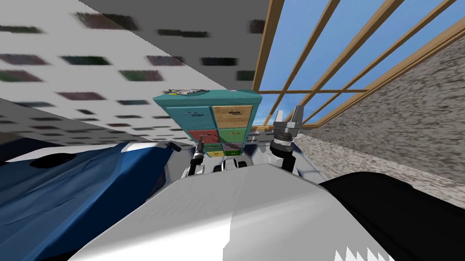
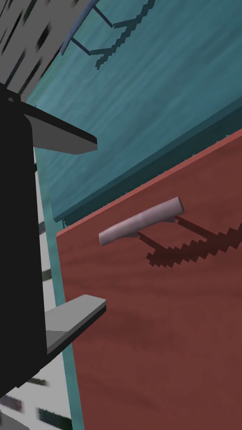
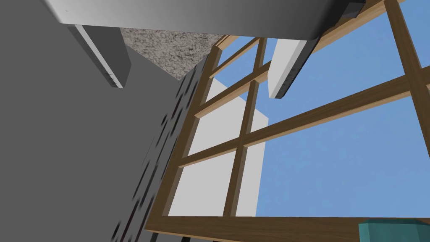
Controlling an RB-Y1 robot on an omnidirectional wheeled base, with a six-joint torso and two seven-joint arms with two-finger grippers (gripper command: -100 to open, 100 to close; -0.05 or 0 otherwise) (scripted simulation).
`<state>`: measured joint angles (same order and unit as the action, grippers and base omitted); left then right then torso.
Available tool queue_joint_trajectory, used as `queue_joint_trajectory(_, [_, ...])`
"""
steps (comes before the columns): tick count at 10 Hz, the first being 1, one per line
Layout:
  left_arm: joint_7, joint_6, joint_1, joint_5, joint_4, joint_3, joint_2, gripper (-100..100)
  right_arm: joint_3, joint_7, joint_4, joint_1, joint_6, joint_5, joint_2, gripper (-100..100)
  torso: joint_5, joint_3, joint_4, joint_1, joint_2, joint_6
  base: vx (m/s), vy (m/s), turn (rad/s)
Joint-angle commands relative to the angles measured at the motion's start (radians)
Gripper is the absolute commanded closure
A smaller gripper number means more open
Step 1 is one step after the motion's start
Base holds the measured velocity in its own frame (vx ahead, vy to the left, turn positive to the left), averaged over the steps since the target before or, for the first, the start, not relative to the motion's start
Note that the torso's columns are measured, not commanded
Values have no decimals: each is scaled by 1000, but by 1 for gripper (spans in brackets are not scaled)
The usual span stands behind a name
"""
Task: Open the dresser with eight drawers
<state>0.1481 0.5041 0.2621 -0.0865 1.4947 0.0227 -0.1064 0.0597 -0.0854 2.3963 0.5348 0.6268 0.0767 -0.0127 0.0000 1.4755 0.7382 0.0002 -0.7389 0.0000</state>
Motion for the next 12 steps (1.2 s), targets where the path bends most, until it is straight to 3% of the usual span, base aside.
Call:
queue_joint_trajectory(1, [1,8,-11,-2,-37,-2,47,-100,0,0,0,0,0,0,0,0,0,0,0,1,0,0,66,-14,-7])
queue_joint_trajectory(2, [2,11,-16,-3,-55,-2,89,-100,0,0,0,0,0,0,0,0,0,0,0,1,-1,0,50,-20,-7])
queue_joint_trajectory(3, [2,12,-17,-3,-59,-3,102,-100,0,0,0,0,0,0,0,0,0,-1,0,0,-1,0,40,-16,-6])
queue_joint_trajectory(4, [4,7,-18,-4,-52,-2,93,-100,0,0,0,0,0,0,0,0,0,0,0,0,-1,0,15,-7,-2])
queue_joint_trajectory(5, [-15,-19,-19,0,-26,4,71,-100,0,0,0,0,0,0,0,0,0,-1,0,1,-1,0,64,-38,76])
queue_joint_trajectory(6, [-4,-4,-19,-2,-39,1,83,-100,0,0,0,0,0,0,0,0,0,1,0,-1,2,0,41,-25,23])
queue_joint_trajectory(7, [-6,-8,-19,-2,-37,2,81,100,0,0,0,0,0,0,0,0,0,1,-1,0,1,0,6,-4,-4])
queue_joint_trajectory(10, [-70,8,20,13,-3,19,-3,100,0,0,0,0,0,0,0,0,-1,-2,1,-2,-3,0,-56,-65,114])
queue_joint_trajectory(12, [-96,14,36,19,11,26,-37,100,0,0,0,0,0,0,0,0,0,-1,0,-1,-1,0,-93,-70,87])
